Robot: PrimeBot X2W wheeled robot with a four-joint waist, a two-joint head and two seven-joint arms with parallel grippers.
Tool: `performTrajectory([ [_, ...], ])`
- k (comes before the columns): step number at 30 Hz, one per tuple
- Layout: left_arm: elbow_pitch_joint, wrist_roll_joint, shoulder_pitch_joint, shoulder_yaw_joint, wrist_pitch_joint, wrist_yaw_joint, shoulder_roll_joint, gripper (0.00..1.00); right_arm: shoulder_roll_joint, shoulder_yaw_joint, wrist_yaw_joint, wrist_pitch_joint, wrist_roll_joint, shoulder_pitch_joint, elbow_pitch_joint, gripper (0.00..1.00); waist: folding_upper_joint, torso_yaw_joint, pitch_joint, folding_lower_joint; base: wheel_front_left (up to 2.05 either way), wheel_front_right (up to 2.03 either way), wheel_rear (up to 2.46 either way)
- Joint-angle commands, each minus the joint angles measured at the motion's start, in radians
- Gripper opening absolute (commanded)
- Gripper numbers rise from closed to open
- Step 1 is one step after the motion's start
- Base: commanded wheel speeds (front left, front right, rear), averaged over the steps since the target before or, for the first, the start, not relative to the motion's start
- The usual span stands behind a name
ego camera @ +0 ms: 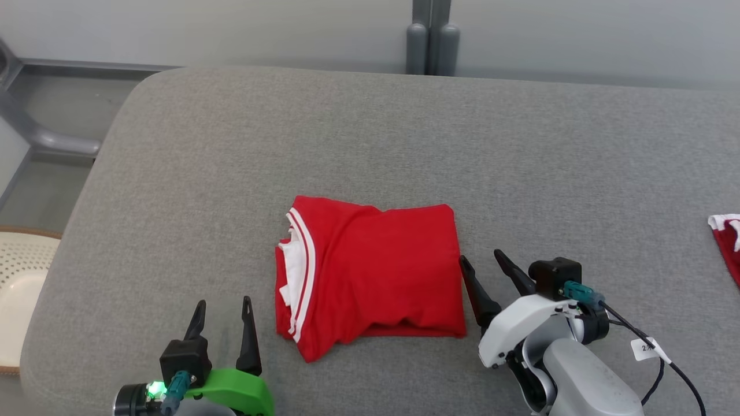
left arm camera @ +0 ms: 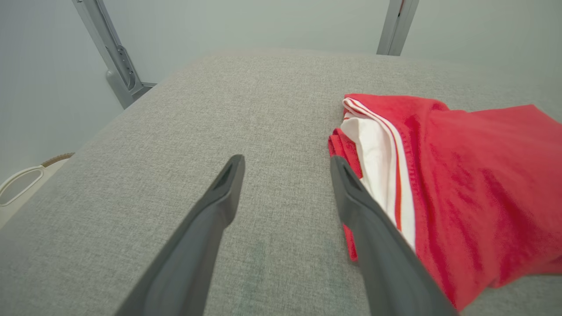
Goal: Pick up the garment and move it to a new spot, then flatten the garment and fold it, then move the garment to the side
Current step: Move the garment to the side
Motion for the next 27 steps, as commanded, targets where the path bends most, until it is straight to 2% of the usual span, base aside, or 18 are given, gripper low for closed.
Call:
performTrajectory([
  [1, -0.002, -0.007, -0.017, -0.004, 0.0, 0.004, 0.004, 1.0, -0.003, 0.0, 0.0, -0.003, 0.012, -0.019, 0.007, 1.0, 0.0, 0.069, 0.039, 0.0, 0.0, 0.0, 0.0],
  [8, -0.003, -0.012, -0.03, -0.014, 0.0, 0.007, 0.003, 1.0, -0.004, 0.029, 0.0, -0.003, 0.056, -0.074, 0.106, 1.0, 0.0, 0.106, 0.063, 0.0, 0.0, 0.0, 0.0],
  [9, -0.002, -0.012, -0.03, -0.014, 0.0, 0.008, 0.003, 1.0, -0.004, 0.023, 0.0, -0.003, 0.062, -0.08, 0.114, 0.84, 0.0, 0.107, 0.065, 0.0, 0.0, 0.0, 0.0],
  [10, -0.002, -0.011, -0.032, -0.015, 0.0, 0.009, 0.003, 1.0, -0.004, 0.02, 0.0, -0.003, 0.071, -0.091, 0.137, 0.31, 0.0, 0.108, 0.067, 0.0, 0.0, 0.0, 0.0],
  [11, -0.002, -0.009, -0.035, -0.015, 0.0, 0.009, 0.003, 1.0, -0.004, 0.024, 0.0, -0.003, 0.079, -0.097, 0.149, 0.0, 0.0, 0.107, 0.068, 0.0, 0.0, 0.0, 0.0],
  [14, -0.001, 0.0, -0.04, -0.013, 0.0, 0.005, 0.003, 1.0, -0.004, 0.03, 0.0, -0.002, 0.102, -0.124, 0.17, 0.0, 0.0, 0.09, 0.065, 0.0, 0.0, 0.0, 0.0],
  [18, 0.002, 0.026, -0.029, 0.001, 0.0, -0.008, 0.004, 1.0, -0.006, -0.021, -0.001, -0.003, 0.075, -0.137, 0.14, 0.0, 0.0, 0.01, 0.04, 0.0, 0.0, 0.0, 0.0],
  [27, 0.015, 0.044, -0.006, 0.026, 0.0, -0.03, 0.004, 1.0, -0.004, -0.06, -0.001, -0.003, 0.024, -0.089, 0.086, 0.0, 0.0, -0.285, -0.029, 0.0, 0.0, 0.0, 0.0],
])
